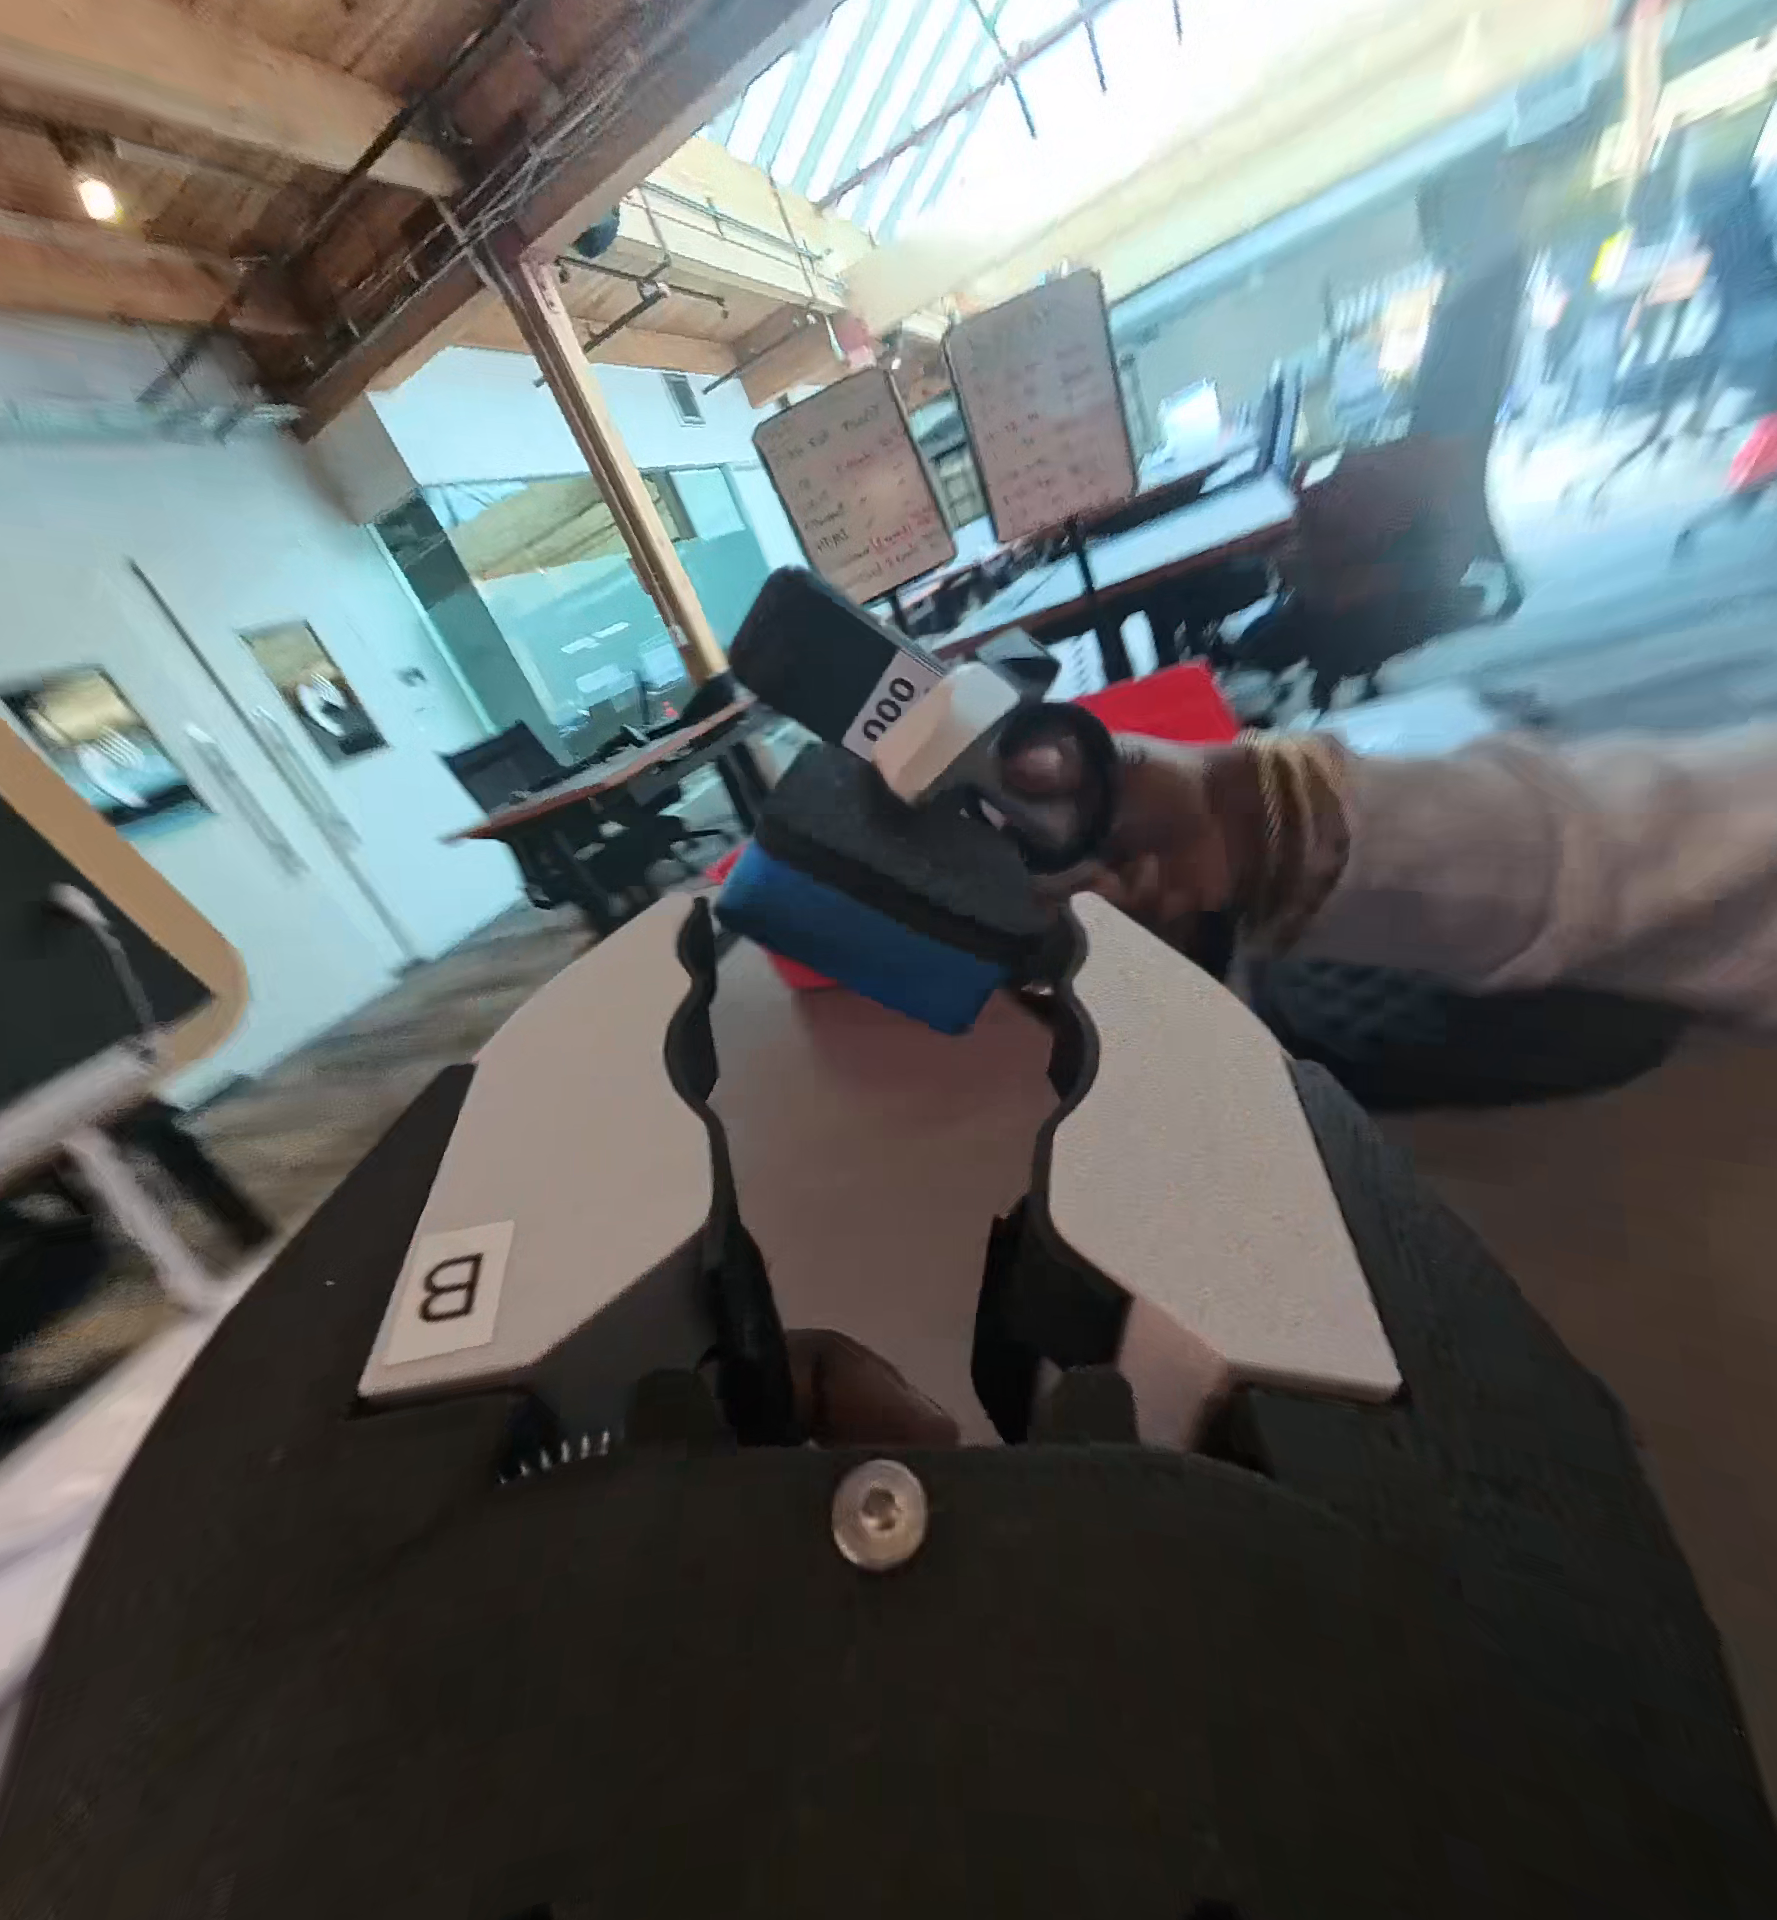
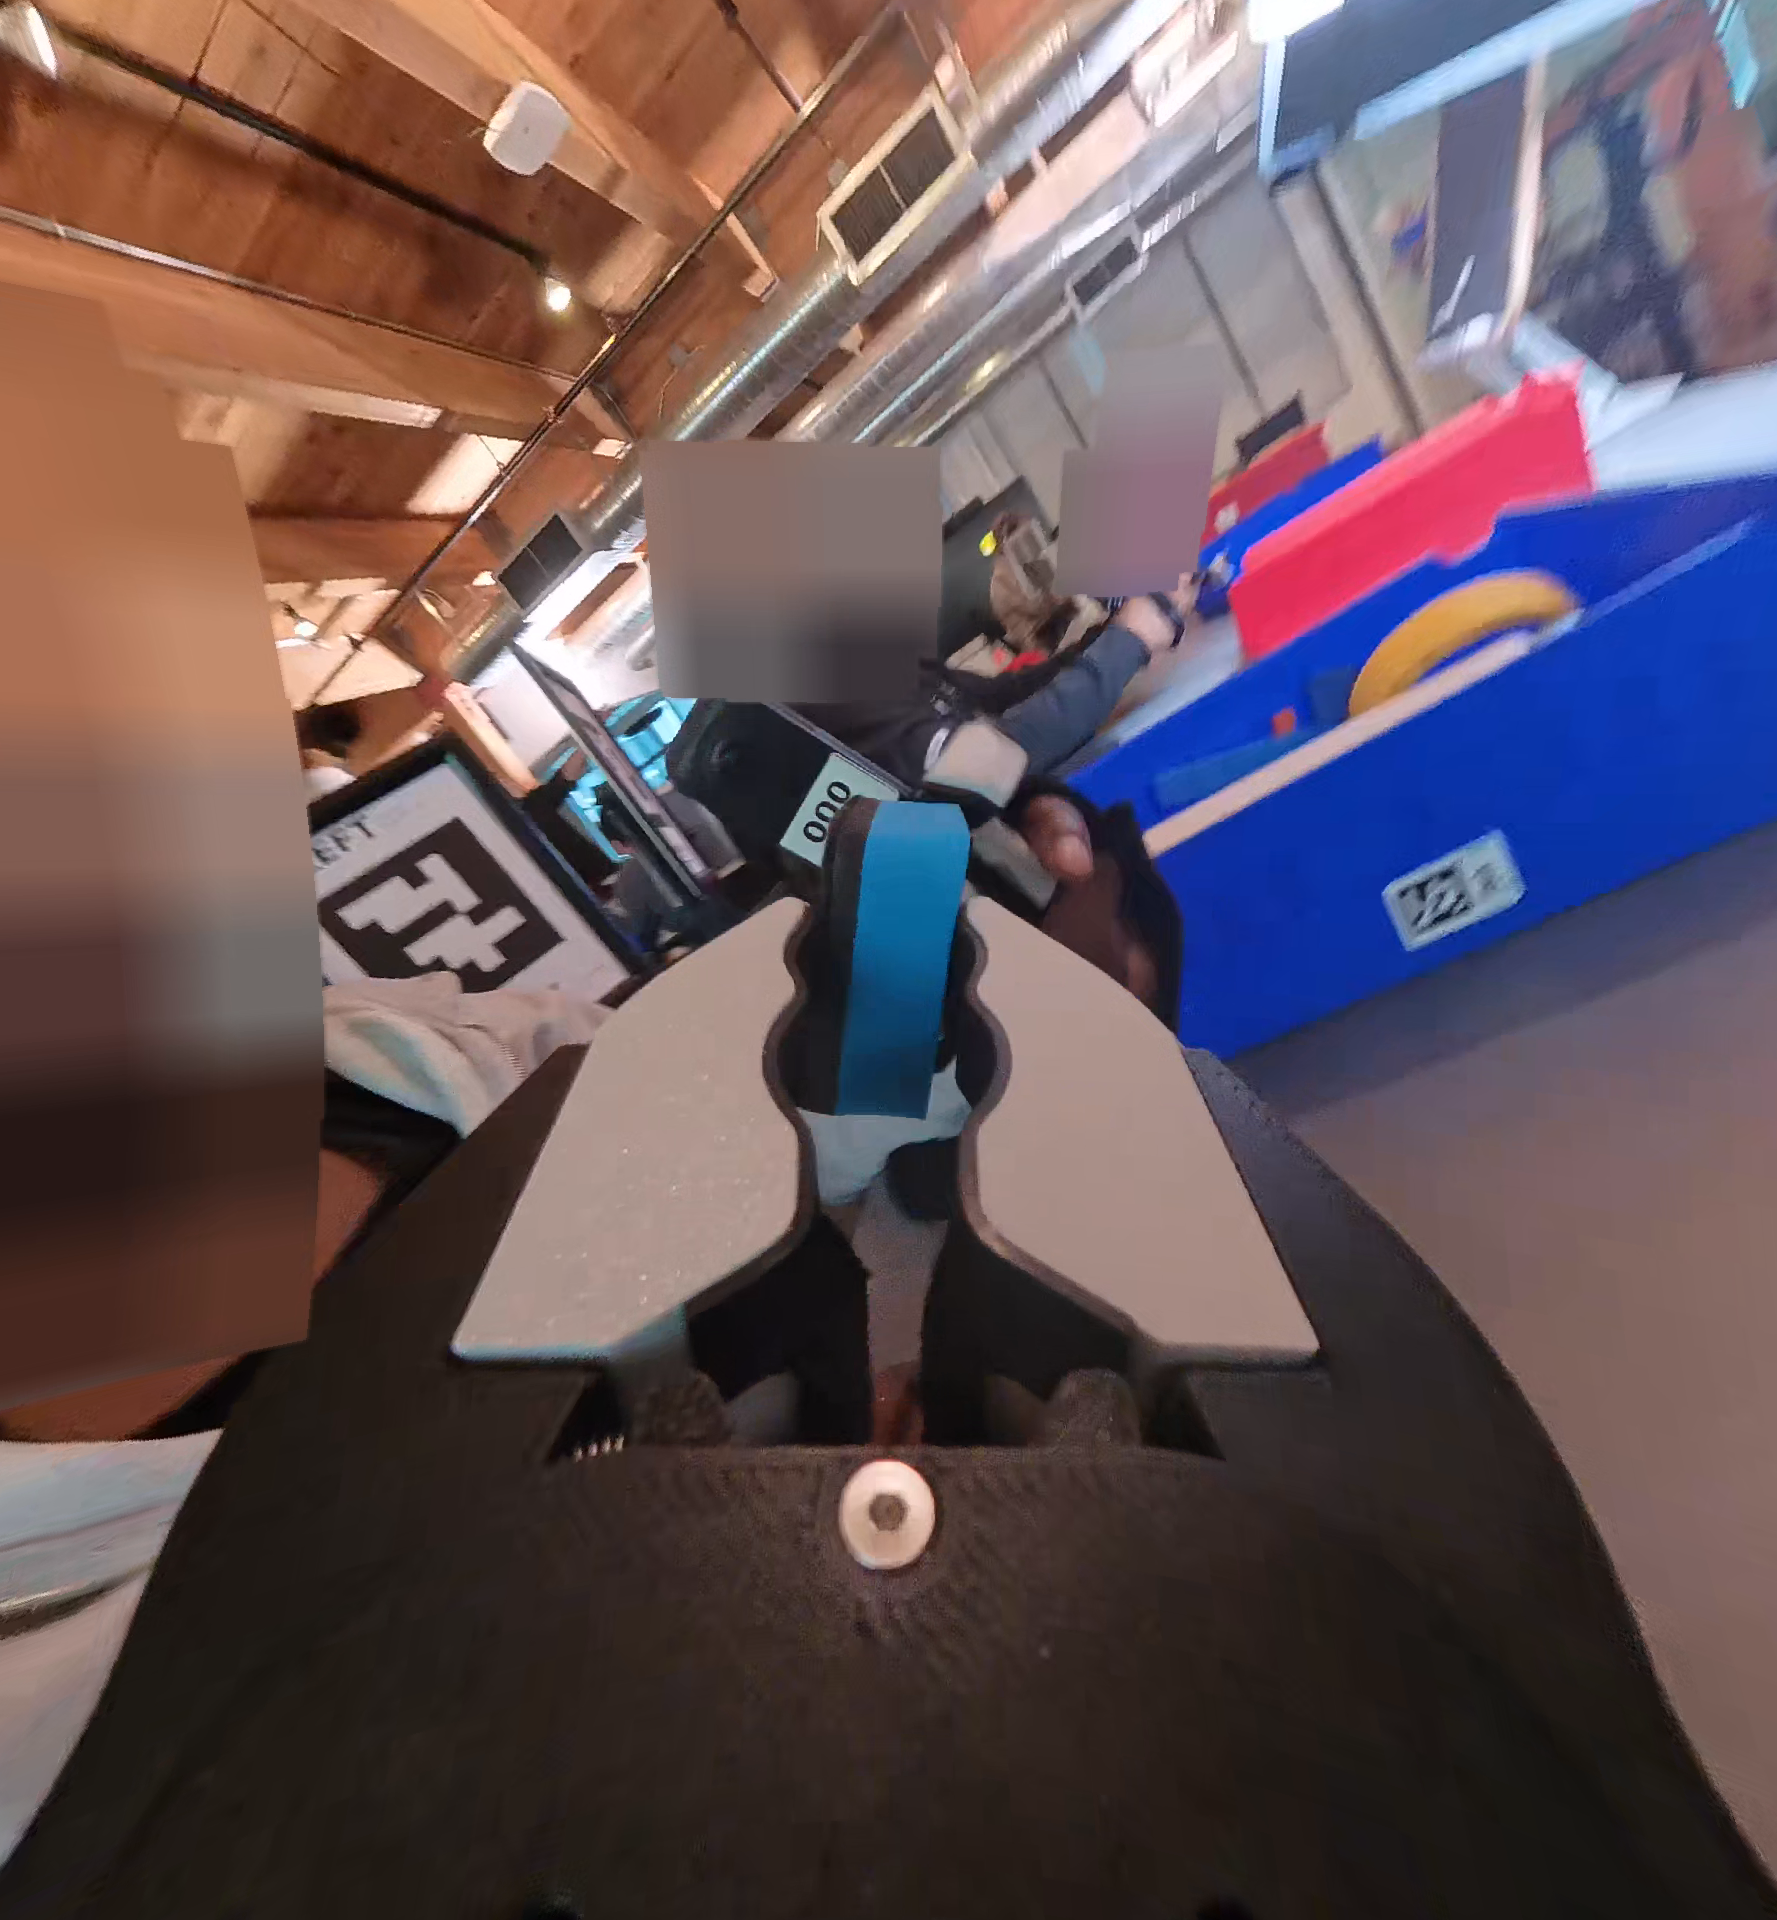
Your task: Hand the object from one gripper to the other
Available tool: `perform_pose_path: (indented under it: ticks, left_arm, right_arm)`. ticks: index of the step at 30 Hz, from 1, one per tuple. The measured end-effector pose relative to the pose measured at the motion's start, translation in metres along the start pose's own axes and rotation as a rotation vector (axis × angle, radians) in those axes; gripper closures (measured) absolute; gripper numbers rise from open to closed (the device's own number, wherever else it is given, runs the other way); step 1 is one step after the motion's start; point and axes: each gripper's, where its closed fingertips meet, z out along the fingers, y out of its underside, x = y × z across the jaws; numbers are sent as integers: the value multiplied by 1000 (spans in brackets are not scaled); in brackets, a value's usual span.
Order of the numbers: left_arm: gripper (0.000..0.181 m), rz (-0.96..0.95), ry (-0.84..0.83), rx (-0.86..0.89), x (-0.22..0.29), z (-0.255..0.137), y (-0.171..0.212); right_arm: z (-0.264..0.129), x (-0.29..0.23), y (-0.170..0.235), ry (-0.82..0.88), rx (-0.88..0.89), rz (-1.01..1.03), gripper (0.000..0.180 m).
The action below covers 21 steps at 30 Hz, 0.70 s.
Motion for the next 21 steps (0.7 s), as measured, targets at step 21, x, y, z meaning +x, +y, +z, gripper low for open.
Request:
perform_pose_path:
  ticks: [21]
  left_arm:
    - [159,-93,24,113,-11,-12,-16]
  right_arm:
    - [1,-6,-4,14,12,-69,121]
